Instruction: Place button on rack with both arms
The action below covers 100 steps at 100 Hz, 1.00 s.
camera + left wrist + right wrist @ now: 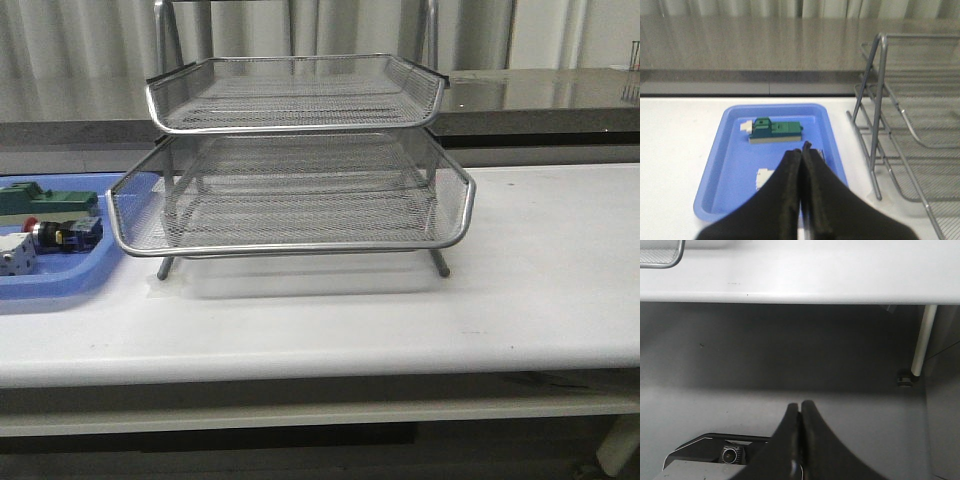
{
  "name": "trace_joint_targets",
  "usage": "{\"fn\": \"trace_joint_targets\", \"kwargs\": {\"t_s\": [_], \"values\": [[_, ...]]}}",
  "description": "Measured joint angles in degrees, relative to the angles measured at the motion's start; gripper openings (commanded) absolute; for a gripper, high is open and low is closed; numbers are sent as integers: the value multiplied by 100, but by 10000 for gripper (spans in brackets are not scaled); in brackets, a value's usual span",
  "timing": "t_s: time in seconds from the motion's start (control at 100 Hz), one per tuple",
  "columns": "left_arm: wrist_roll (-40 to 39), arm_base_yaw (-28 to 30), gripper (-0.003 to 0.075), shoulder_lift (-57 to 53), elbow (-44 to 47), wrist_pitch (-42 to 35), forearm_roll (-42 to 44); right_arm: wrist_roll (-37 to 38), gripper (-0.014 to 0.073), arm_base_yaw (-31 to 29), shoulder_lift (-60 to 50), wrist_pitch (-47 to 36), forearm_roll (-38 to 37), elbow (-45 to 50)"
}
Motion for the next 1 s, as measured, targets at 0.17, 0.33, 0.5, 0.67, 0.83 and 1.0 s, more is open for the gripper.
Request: {"fn": "trace_joint_targets", "kwargs": {"t_s": [0.17, 0.33, 0.5, 0.67, 0.83, 1.0], "values": [[0, 0, -21, 1476, -1007, 583, 226, 0, -69, 0, 0, 0, 0, 0], [0, 0, -21, 2677, -1780, 678, 370, 0, -69, 0, 0, 0, 0, 0], [305, 0, -20, 3719, -2519, 714, 703, 0, -69, 0, 0, 0, 0, 0], [980, 0, -8, 4669, -3307, 1192, 746, 0, -69, 0, 0, 0, 0, 0], [1473, 0, 195, 5238, -3897, 1672, 746, 0, -69, 0, 0, 0, 0, 0], [1794, 0, 540, 5435, -4149, 1800, 746, 0, -69, 0, 0, 0, 0, 0]]}}
